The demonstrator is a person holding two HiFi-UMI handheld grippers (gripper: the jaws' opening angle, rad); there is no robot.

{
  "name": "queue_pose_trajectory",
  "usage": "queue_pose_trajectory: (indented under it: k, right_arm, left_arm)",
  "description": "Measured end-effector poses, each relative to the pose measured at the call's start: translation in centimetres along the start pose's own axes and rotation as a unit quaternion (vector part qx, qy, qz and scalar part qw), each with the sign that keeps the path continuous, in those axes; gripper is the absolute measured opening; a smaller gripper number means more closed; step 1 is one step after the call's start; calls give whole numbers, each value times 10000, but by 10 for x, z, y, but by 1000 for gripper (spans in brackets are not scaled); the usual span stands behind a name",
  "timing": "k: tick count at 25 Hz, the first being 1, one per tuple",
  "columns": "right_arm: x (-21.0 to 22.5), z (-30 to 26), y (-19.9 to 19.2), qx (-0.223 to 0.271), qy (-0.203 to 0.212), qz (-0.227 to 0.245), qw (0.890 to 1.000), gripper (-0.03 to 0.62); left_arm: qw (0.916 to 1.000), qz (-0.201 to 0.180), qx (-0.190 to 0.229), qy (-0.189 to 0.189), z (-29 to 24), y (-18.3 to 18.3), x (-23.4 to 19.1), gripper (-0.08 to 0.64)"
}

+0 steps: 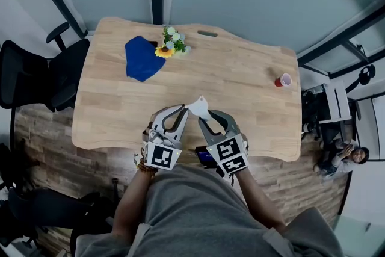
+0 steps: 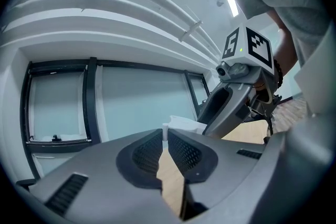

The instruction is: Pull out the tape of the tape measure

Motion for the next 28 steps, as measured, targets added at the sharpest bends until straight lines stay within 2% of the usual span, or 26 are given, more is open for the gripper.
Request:
queue_pose_trajectory:
  k: [22,28]
  right_arm:
    - [6,-5,-8,-155,-171,-279,9993,133]
    - [7,-6,-10,-175,-173,-344,9991,133]
  left_arm:
    - [9997,120,-161,-120,-1,-7,0,35]
    - [9998,47,-153,-104,-2,-6,0,35]
Point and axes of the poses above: the fingertips, and each gripper's own axes: z backward along the fingers, x to its right, y out of its top, the point moved 9 cm from there along z, backward along the fingers, and after that the axes turned 1 degree about -x, right-handed, at the moved point
